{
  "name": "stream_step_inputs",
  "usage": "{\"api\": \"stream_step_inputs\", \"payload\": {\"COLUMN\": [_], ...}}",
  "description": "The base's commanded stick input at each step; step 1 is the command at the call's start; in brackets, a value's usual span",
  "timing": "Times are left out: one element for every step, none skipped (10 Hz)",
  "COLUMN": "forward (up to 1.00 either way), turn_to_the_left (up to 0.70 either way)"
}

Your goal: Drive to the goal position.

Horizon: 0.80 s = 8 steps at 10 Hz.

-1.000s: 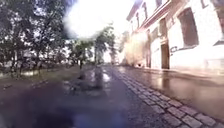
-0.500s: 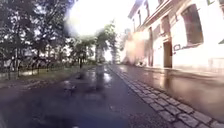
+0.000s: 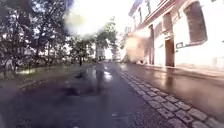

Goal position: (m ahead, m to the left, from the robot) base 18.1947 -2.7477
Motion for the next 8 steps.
{"api": "stream_step_inputs", "payload": {"forward": [0.5,0.5,0.5,0.5,0.5,0.5,0.5,0.5], "turn_to_the_left": [0.0,0.0,0.0,0.0,0.0,0.0,0.0,0.0]}}
